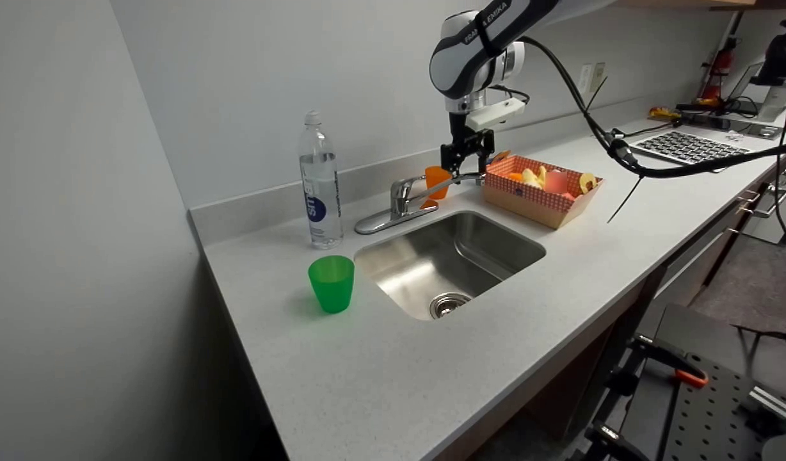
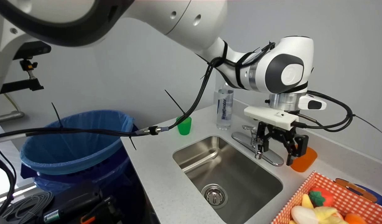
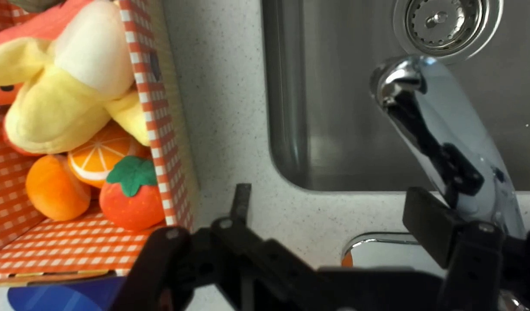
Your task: Turn the faucet to the left
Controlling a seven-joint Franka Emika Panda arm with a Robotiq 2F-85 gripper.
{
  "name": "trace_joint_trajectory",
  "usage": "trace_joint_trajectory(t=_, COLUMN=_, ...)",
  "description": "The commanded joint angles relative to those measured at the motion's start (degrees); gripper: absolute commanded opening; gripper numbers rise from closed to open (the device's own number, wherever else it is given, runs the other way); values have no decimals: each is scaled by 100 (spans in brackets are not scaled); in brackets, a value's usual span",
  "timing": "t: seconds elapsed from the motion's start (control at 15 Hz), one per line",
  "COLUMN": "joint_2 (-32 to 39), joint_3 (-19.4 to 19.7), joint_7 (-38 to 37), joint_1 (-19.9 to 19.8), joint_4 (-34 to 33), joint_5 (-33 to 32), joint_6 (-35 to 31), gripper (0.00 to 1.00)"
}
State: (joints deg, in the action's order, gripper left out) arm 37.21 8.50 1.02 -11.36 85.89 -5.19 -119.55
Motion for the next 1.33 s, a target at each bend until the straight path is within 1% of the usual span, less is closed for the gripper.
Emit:
trace_joint_trajectory(t=0.0, joint_2=-83, joint_3=8, joint_7=187, joint_1=-131, joint_4=-28, joint_5=50, joint_6=101, gripper=58)
trace_joint_trajectory(t=0.07, joint_2=-110, joint_3=9, joint_7=217, joint_1=-157, joint_4=-47, joint_5=67, joint_6=150, gripper=49)
trace_joint_trajectory(t=0.4, joint_2=-400, joint_3=-67, joint_7=579, joint_1=-296, joint_4=197, joint_5=154, joint_6=194, gripper=12)
trace_joint_trajectory(t=0.47, joint_2=-488, joint_3=-92, joint_7=684, joint_1=-304, joint_4=278, joint_5=166, joint_6=176, gripper=5)
trace_joint_trajectory(t=0.53, joint_2=-556, joint_3=-118, joint_7=782, joint_1=-306, joint_4=332, joint_5=180, joint_6=179, gripper=0)
trace_joint_trajectory(t=0.73, joint_2=-837, joint_3=-243, joint_7=1104, joint_1=-277, joint_4=643, joint_5=252, joint_6=212, gripper=0)
trace_joint_trajectory(t=1.0, joint_2=-1152, joint_3=-377, joint_7=1431, joint_1=-237, joint_4=999, joint_5=253, joint_6=470, gripper=0)
trace_joint_trajectory(t=1.27, joint_2=-1296, joint_3=-439, joint_7=1599, joint_1=-196, joint_4=1132, joint_5=307, joint_6=692, gripper=0)
